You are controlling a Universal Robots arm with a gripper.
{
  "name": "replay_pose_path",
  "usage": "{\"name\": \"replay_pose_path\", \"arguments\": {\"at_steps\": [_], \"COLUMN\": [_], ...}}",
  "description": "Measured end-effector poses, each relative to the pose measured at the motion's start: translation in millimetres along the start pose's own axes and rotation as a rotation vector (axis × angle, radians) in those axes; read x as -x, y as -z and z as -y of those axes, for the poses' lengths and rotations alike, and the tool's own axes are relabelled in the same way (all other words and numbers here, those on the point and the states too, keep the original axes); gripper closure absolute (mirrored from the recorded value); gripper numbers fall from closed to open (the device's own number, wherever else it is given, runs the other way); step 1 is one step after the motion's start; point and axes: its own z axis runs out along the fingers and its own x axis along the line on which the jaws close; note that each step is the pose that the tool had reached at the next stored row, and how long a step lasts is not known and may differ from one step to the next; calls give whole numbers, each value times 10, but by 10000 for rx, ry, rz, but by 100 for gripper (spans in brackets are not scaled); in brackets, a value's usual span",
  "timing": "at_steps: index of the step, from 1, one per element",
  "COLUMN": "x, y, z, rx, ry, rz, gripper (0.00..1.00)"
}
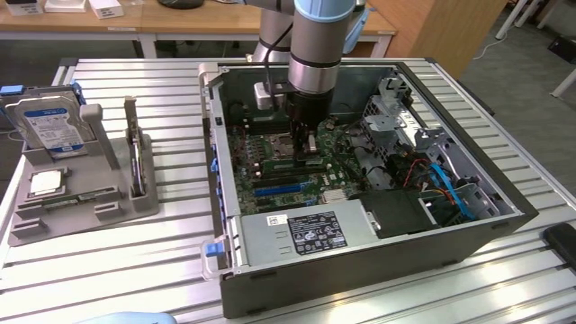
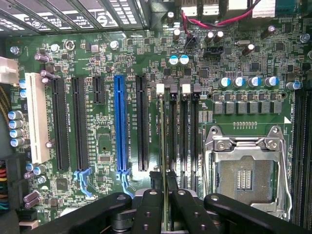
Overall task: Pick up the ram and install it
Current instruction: 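Insert the ram into the slot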
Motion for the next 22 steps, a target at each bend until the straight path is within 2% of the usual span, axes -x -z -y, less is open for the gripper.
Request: {"name": "replay_pose_path", "arguments": {"at_steps": [22], "x": [17], "y": [-43], "z": [9], "rx": [13], "ry": [3], "rz": [-1], "gripper": [86]}}
